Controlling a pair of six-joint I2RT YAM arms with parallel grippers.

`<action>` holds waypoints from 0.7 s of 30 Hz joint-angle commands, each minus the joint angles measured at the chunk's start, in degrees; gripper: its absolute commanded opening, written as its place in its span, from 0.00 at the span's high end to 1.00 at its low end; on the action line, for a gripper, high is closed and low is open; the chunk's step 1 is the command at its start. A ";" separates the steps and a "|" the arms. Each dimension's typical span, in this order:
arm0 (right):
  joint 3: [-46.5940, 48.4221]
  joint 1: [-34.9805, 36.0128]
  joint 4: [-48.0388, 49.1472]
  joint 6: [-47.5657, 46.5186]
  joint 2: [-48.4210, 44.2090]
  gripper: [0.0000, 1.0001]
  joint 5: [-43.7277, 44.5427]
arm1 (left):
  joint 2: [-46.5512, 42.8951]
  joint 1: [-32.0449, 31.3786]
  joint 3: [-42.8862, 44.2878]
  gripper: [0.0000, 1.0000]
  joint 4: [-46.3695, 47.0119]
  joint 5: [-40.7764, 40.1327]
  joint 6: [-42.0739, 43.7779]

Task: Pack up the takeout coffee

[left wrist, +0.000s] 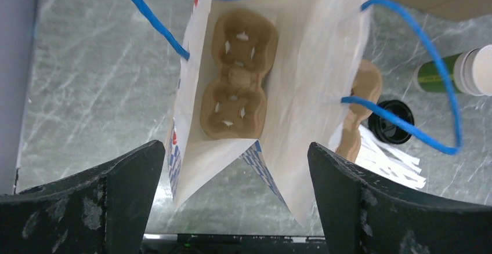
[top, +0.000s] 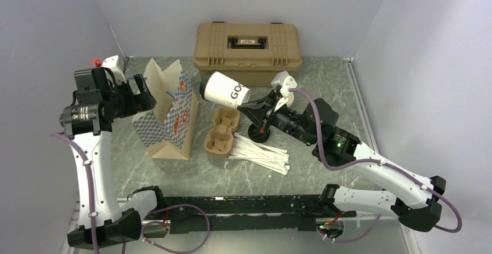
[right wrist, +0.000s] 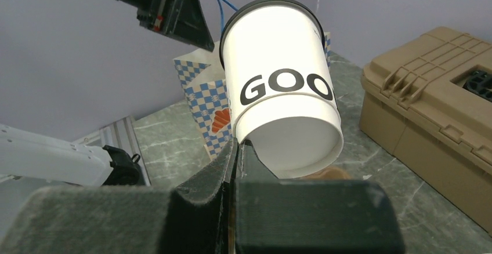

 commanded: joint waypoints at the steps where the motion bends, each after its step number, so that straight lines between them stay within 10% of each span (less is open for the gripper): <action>1: 1.24 0.04 3.62 0.71 -0.98 1.00 -2.95 | -1.60 0.14 6.12 0.01 -0.51 0.21 -0.86; 21: -1.08 -0.04 0.93 -4.60 -11.40 1.00 -20.55 | -4.54 -0.04 4.08 0.01 28.55 46.15 -23.19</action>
